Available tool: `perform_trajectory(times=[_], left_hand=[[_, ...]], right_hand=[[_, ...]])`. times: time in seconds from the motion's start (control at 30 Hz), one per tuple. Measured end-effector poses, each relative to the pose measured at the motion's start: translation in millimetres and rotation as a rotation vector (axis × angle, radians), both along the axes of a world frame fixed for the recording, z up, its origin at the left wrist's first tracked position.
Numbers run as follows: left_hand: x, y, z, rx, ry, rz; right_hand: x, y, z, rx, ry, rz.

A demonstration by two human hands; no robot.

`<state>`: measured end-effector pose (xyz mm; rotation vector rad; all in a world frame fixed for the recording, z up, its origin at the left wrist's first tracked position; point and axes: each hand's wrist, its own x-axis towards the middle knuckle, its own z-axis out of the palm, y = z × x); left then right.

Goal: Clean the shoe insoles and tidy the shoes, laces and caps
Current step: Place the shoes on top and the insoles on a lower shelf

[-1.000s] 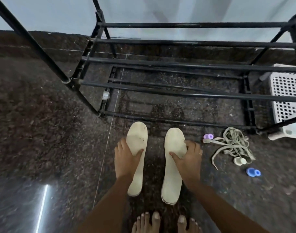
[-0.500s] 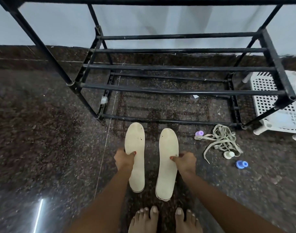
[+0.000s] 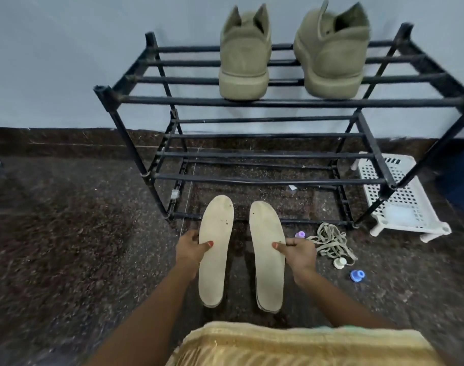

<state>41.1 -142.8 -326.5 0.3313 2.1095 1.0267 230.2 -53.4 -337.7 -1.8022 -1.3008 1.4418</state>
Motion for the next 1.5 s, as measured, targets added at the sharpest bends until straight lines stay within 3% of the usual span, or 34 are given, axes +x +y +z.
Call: perform_trajectory(times=[0.47,0.97,1.17,1.5], left_hand=[[-10.6,83.0,99.2,0.258,-0.005,0.011],[-40.1,231.1,66.6,0.269,0.082,0.009],[-47.6,246.2,51.0,0.254,0.173,-0.001],[-40.9,240.3,57.6,0.196,0.237,0.101]], right_hand=[[-14.3,87.8,115.0,0.161,0.133,-0.171],[-52.6,222.3,88.7,0.287,-0.012,-0.140],[-52.3,235.3,78.8,0.369,-0.126,-0.090],[-45.8,229.5,84.0,0.375,-0.112,-0.099]])
